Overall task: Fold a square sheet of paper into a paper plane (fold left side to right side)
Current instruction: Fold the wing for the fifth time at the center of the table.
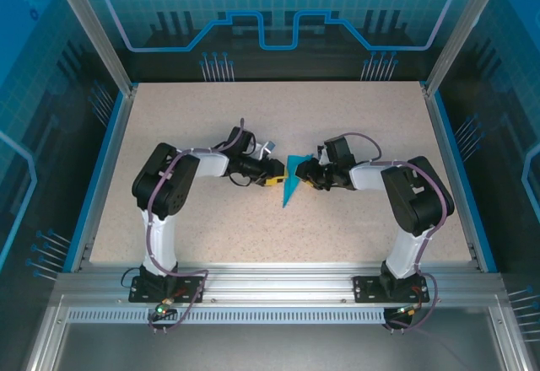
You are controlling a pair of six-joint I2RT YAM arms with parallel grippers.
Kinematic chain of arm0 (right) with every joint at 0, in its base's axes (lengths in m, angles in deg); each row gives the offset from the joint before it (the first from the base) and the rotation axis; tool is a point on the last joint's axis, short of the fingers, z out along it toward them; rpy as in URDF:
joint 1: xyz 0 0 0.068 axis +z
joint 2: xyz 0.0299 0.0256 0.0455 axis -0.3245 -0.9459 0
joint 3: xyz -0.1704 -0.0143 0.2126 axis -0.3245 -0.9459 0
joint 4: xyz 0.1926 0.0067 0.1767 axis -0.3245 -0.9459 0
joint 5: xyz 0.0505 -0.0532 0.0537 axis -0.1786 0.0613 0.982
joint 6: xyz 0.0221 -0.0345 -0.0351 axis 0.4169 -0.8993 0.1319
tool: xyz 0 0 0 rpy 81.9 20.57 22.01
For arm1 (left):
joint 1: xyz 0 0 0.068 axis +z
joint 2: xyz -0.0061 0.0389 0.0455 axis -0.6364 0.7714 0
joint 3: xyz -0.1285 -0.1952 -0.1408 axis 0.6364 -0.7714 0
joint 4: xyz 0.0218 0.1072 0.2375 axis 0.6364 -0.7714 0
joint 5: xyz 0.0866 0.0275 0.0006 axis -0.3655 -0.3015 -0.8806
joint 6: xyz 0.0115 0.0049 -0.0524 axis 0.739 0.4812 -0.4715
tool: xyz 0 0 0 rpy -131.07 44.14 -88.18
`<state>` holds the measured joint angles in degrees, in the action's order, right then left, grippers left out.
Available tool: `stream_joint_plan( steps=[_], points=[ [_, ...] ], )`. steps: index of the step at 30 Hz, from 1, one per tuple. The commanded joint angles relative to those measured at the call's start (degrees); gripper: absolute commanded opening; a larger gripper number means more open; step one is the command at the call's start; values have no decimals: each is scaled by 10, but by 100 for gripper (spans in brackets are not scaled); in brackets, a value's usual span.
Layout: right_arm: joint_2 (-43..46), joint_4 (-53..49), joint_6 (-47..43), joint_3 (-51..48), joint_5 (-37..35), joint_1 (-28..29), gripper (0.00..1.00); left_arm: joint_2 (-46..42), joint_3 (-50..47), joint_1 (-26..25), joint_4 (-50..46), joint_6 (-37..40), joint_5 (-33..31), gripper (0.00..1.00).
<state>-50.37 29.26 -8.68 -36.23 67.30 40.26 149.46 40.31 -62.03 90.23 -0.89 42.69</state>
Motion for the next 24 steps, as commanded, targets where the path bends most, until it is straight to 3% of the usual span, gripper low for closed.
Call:
stream_joint_plan(
  steps=[1, 24],
  points=[
    [-42, -20, -3, -3, -8, 9, 40, 22, 35, 1, -24, 16, 15, 41],
    [-51, -20, -3, 3, -2, 9, 39, 88, 100, -16, -49, 16, 29, 34]
  ],
)
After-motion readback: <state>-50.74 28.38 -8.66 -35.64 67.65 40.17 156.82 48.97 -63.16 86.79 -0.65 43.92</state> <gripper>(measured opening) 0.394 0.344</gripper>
